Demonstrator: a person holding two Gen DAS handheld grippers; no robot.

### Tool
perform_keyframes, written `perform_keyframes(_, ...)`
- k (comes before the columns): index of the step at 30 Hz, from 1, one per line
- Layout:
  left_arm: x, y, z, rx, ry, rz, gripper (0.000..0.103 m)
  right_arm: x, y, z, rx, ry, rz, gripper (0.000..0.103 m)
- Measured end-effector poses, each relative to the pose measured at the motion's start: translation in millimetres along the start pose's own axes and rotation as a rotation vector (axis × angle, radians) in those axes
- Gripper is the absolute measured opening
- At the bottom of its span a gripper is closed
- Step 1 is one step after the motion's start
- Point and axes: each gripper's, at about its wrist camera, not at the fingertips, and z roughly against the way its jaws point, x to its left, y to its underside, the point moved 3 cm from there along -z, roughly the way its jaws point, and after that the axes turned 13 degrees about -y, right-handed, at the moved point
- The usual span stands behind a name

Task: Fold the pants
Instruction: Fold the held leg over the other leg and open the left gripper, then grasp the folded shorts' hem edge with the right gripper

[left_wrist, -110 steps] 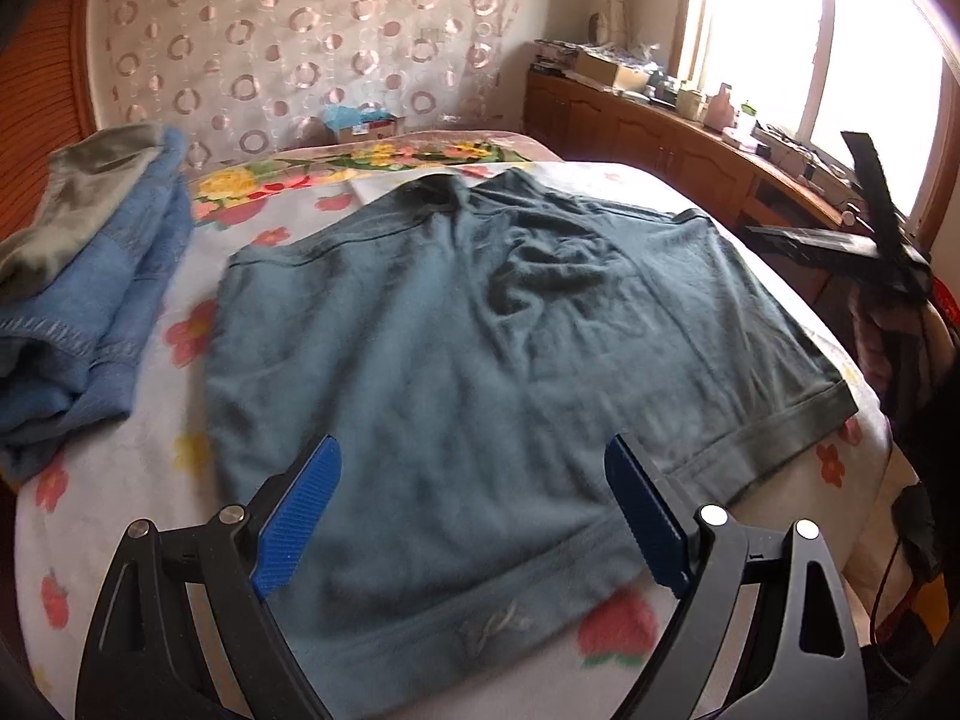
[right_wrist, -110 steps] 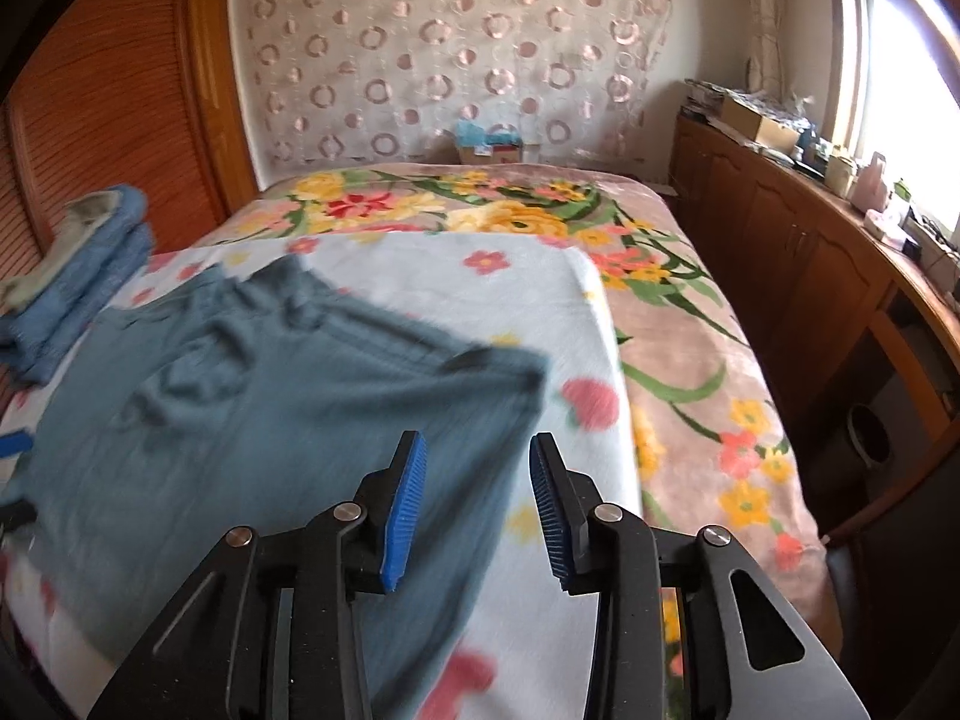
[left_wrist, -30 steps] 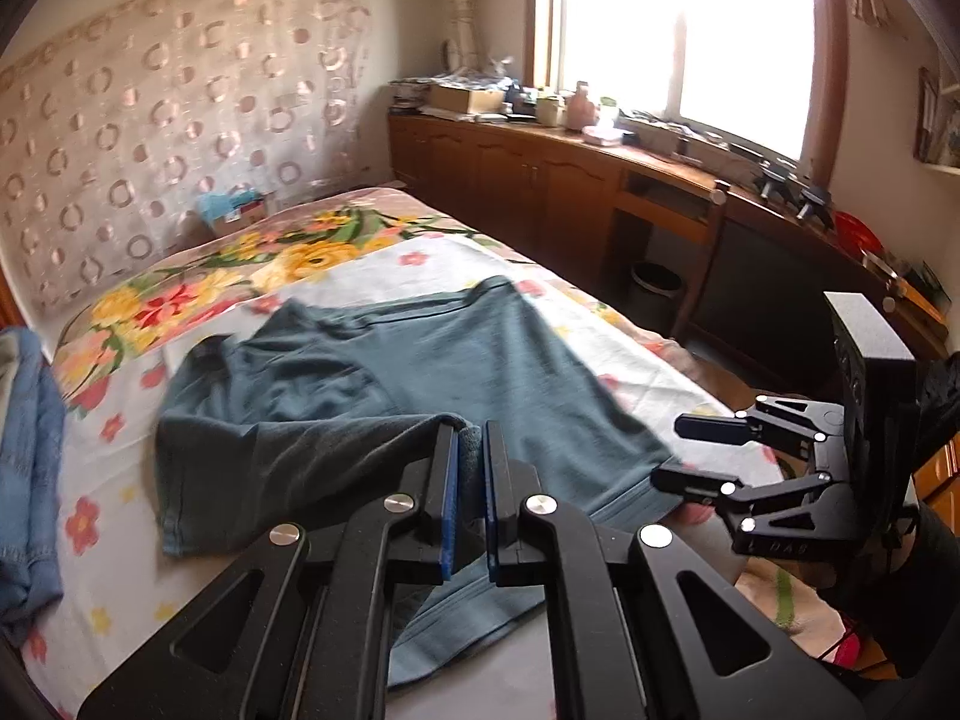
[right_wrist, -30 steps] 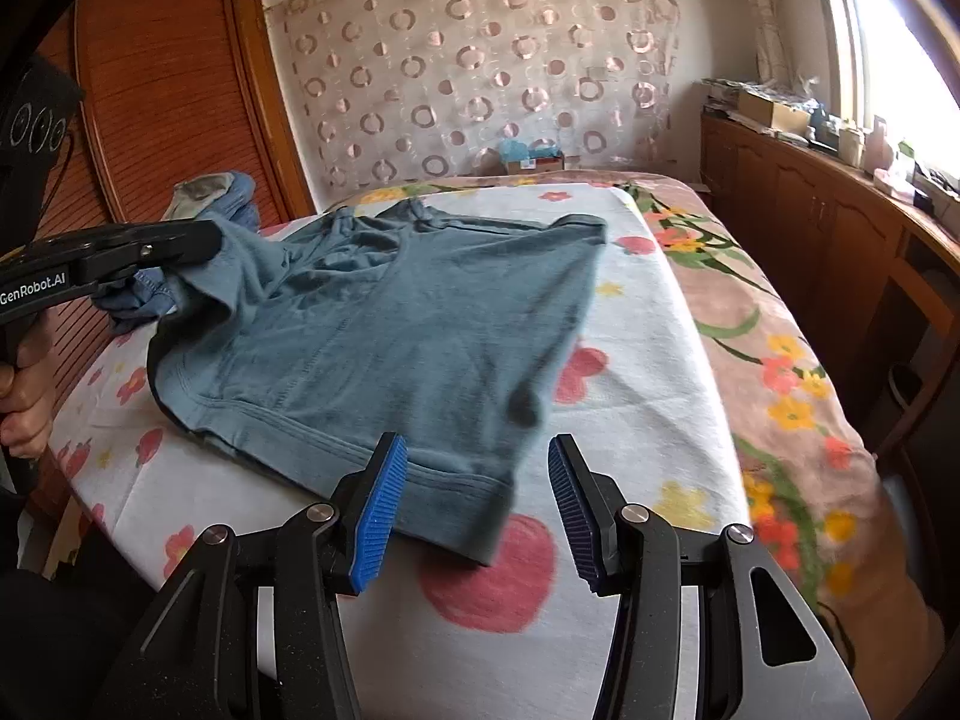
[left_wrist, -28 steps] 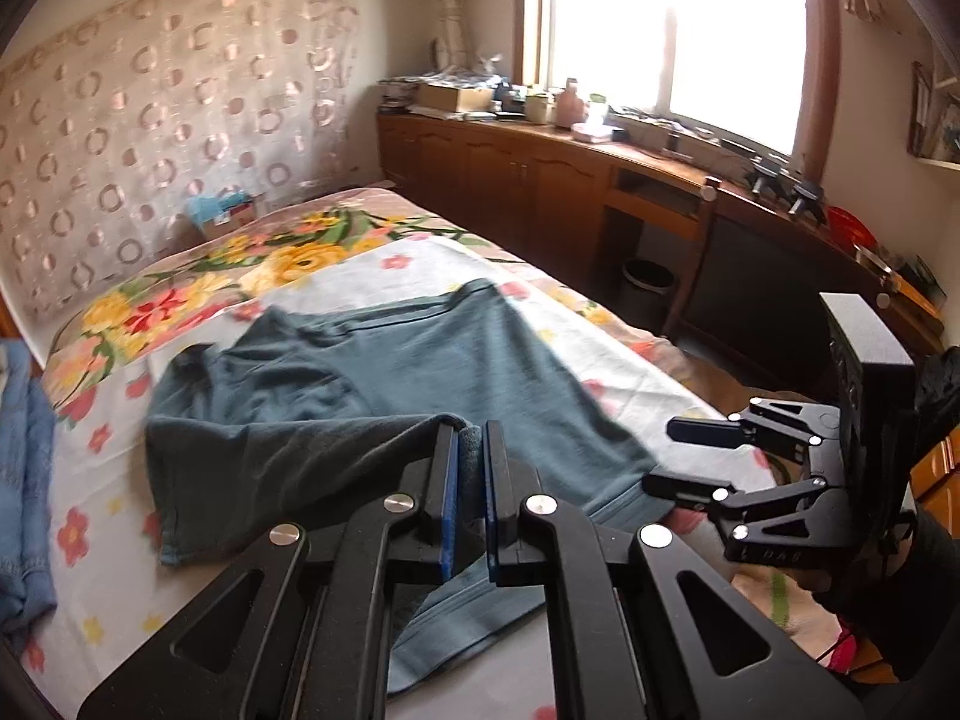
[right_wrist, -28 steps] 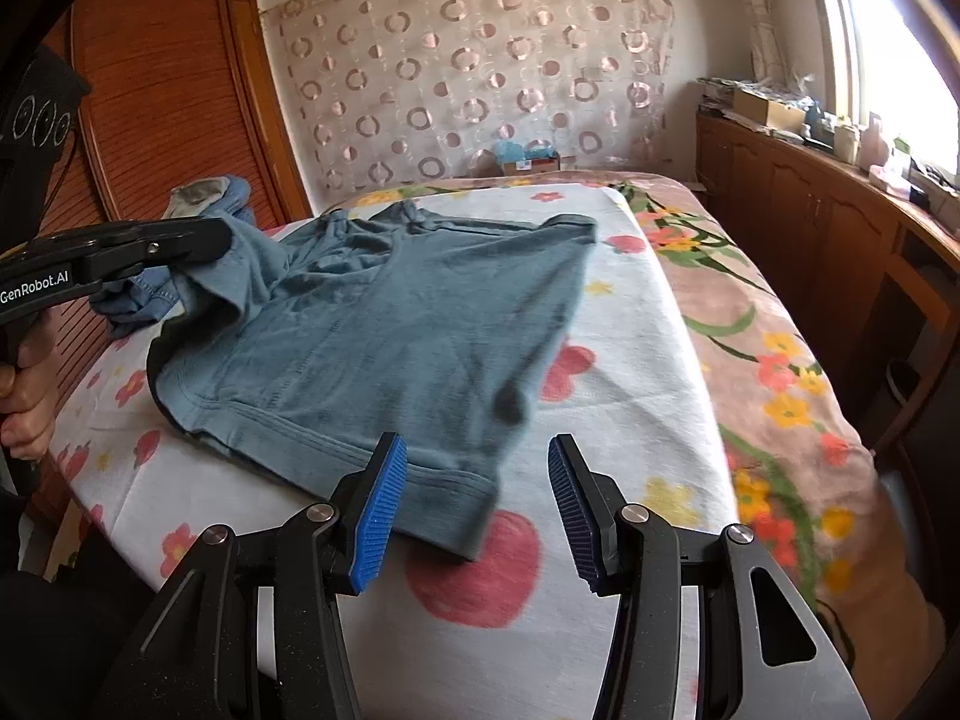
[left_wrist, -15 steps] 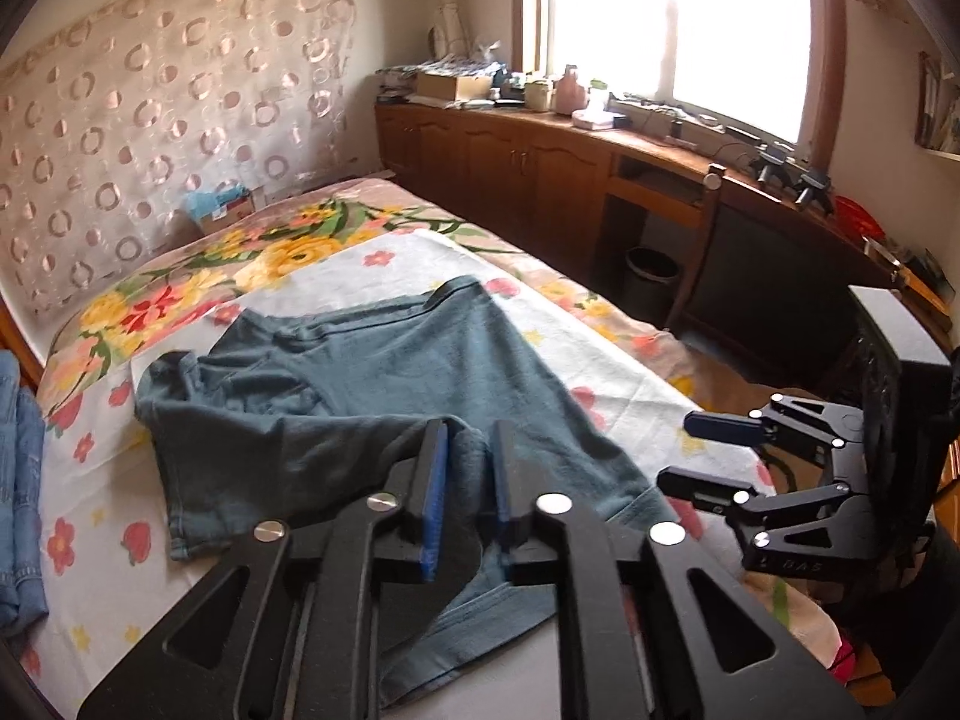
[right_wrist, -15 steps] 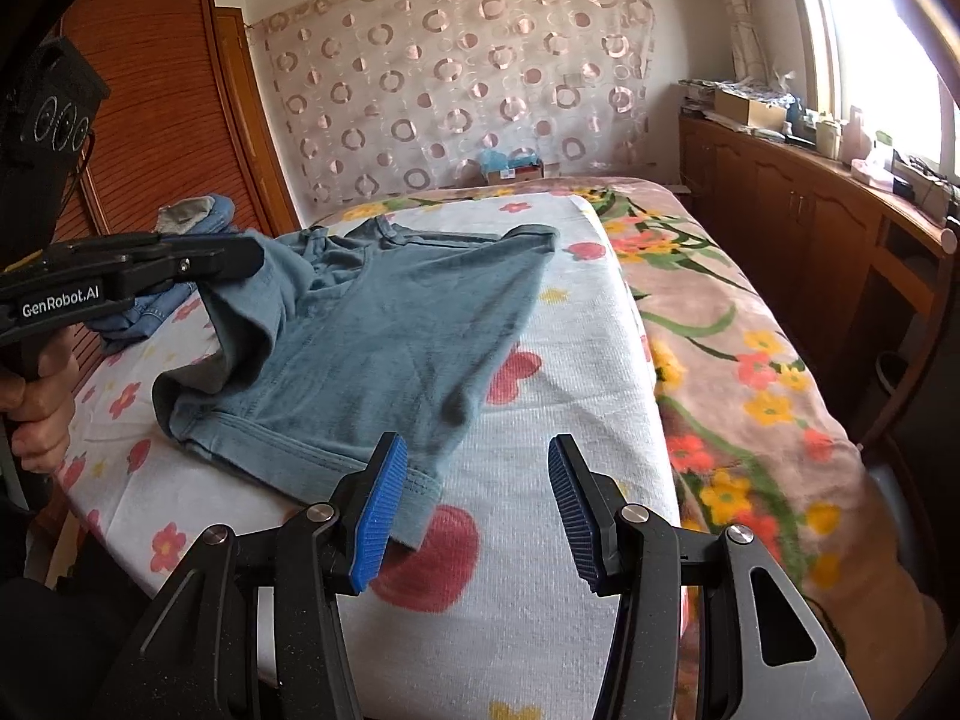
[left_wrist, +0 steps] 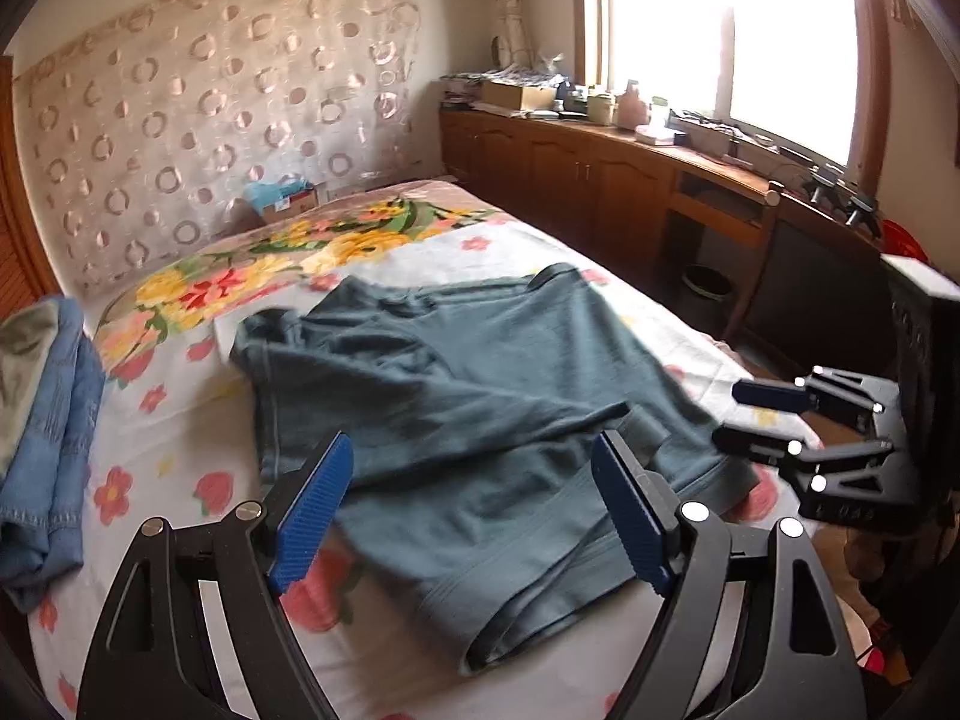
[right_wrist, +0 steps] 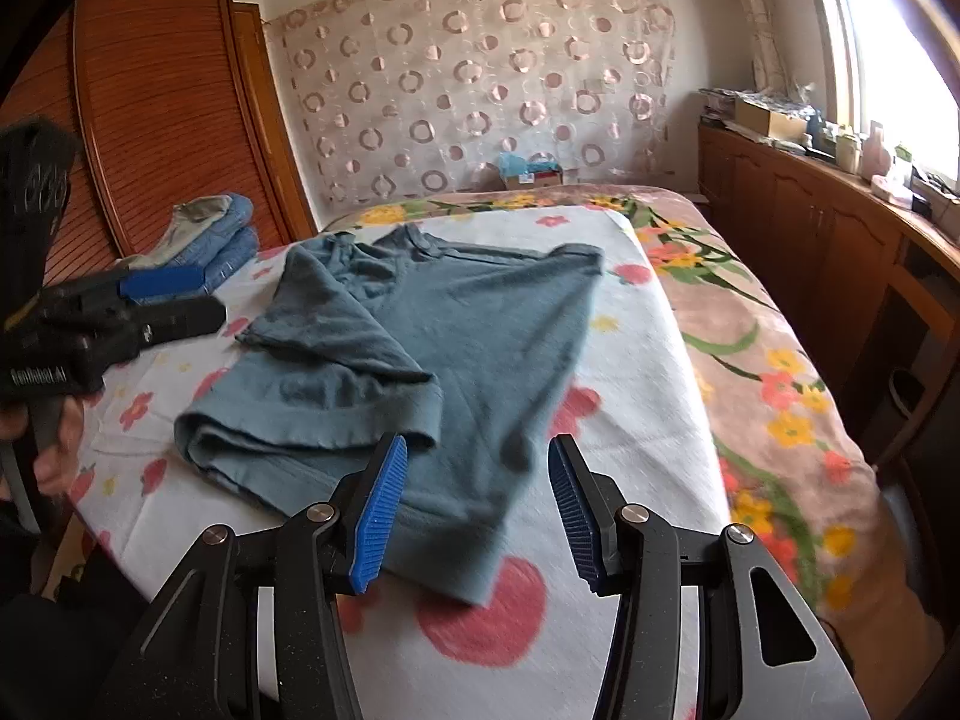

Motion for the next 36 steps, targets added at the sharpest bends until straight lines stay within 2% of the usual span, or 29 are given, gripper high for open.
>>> perform_keyframes(5, 12, 17, -8, 0.031, -0.022, 0.020, 0.082, 1, -7, -17, 0.009, -0.029, 0.018, 0.050)
perform_keyframes(7, 15, 23, -12, 0.047, -0.025, 0.024, 0.082, 0, -10, -28, 0.023, -0.044, 0.024, 0.043)
perform_keyframes(18, 25, 54, -28, 0.104, -0.035, 0.055, 0.082, -11, -18, -59, 0.116, -0.044, -0.010, 0.031)
perform_keyframes(19, 26, 55, -28, 0.106, -0.034, 0.060, 0.082, -12, -18, -60, 0.122, -0.036, -0.010, 0.029)
perform_keyframes(20, 27, 56, -28, 0.107, -0.033, 0.063, 0.082, -11, -19, -61, 0.124, -0.037, -0.011, 0.021)
perform_keyframes(22, 29, 57, -29, 0.107, -0.033, 0.067, 0.082, -10, -20, -62, 0.126, -0.052, -0.013, 0.014)
perform_keyframes(23, 30, 58, -28, 0.106, -0.034, 0.068, 0.082, -8, -21, -60, 0.118, -0.051, -0.011, 0.009)
perform_keyframes(26, 33, 58, -26, 0.101, -0.038, 0.075, 0.082, 4, -22, -51, 0.085, -0.069, 0.002, 0.006)
perform_keyframes(30, 34, 56, -21, 0.089, -0.040, 0.079, 0.082, 10, -25, -27, 0.044, -0.067, 0.013, 0.005)
perform_keyframes(36, 31, 52, -17, 0.072, -0.029, 0.074, 0.082, 16, -19, 7, 0.035, -0.038, 0.051, 0.005)
